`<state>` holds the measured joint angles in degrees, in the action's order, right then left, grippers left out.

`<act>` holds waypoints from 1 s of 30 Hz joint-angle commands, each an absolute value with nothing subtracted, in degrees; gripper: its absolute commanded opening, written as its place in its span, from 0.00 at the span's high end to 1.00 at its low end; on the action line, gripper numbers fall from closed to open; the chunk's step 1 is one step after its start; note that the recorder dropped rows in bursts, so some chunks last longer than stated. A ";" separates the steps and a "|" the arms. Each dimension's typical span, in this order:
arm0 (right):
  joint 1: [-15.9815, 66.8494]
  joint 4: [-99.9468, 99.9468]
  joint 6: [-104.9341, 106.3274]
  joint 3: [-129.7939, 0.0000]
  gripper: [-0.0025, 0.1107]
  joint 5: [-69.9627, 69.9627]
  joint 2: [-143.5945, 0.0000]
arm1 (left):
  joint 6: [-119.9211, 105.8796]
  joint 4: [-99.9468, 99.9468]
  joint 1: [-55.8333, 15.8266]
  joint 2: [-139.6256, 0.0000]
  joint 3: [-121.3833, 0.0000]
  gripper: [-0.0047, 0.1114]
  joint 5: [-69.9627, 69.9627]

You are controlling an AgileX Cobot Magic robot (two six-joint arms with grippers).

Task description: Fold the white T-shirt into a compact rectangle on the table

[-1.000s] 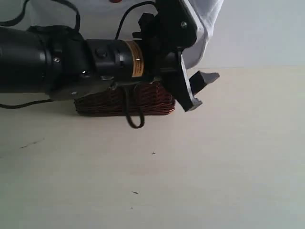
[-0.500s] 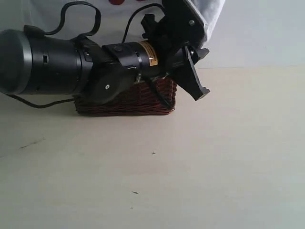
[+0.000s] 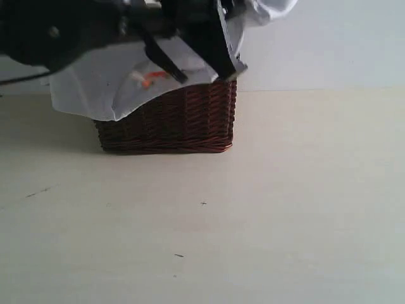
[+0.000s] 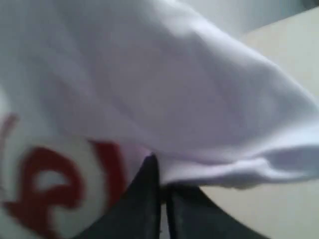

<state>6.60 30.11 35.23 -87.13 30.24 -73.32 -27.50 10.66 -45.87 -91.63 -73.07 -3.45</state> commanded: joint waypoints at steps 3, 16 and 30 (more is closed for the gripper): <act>6.70 29.29 34.17 -87.76 0.55 27.80 -69.79 | -33.16 9.82 -43.39 -80.94 -76.09 0.96 0.84; 6.70 7.44 11.06 -87.76 0.49 27.13 -66.35 | -36.85 10.36 -36.38 -72.30 -89.05 0.96 7.23; 6.70 13.92 14.69 -87.76 0.67 37.76 -70.13 | -39.84 22.29 -36.38 -72.33 -108.33 0.96 15.83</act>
